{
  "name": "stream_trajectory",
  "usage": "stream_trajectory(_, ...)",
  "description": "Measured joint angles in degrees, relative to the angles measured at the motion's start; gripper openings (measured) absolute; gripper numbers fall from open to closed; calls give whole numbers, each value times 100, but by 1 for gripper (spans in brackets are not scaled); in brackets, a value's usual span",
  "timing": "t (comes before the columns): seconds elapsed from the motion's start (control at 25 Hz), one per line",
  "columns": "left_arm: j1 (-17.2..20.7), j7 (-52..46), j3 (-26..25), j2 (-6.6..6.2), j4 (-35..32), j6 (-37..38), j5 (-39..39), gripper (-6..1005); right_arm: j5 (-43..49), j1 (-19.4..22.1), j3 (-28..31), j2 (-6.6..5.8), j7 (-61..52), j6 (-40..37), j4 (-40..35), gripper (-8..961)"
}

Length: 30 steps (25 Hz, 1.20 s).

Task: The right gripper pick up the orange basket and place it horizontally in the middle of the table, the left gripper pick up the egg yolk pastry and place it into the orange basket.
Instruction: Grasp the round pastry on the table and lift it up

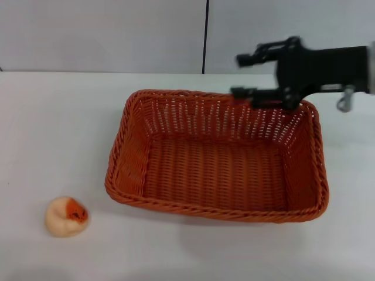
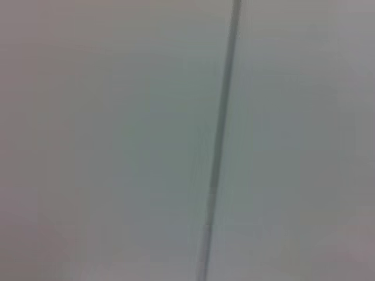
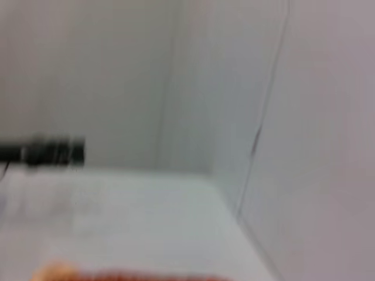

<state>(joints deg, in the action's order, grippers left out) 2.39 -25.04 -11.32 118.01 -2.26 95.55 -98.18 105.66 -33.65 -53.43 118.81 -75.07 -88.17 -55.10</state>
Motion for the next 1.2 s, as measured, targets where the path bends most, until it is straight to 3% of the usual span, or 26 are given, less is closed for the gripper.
stream_trajectory(0.04, 0, 0, 0, 0, 0, 0, 0, 830, -316, 211, -32, 15, -29, -34, -140, 586)
stream_trajectory(0.12, -108, -628, 775, -15, -743, 81, -3, 830, -1531, 867, -76, 22, -46, -114, -273, 586)
stream_trajectory(0.2, -108, -628, 775, -15, -743, 81, -3, 830, -1863, 1076, -57, 22, -13, -122, -248, 586)
stream_trajectory(0.24, -142, -1245, 1487, -15, -1503, 222, -4, 830, -2327, 1333, -41, 22, 74, -121, -178, 586)
stream_trajectory(0.28, -136, -1420, 1798, -15, -1746, 279, -12, 830, -2610, 1478, -22, 20, 145, -118, -118, 586)
stream_trajectory(0.32, -123, -1638, 2042, -15, -1994, 340, -50, 830, -3307, 1855, 24, 20, 396, -124, 171, 586)
stream_trajectory(0.44, -98, -2349, 2502, -10, -2841, 506, -471, 830, -4124, 2218, 89, 13, 779, -220, 742, 586)
stream_trajectory(0.76, -243, -2803, 2539, -5, -3280, 615, -1304, 829, -4399, 2442, 527, -2, 1045, -644, 1607, 586)
stream_trajectory(1.0, -584, -2704, 2550, 28, -2957, 517, -2167, 828, -4391, 2458, 544, -7, 1055, -751, 1739, 586)
stream_trajectory(1.2, -643, -2489, 2552, 30, -2721, 441, -2299, 826, -4391, 2420, 513, -7, 1057, -800, 1762, 586)
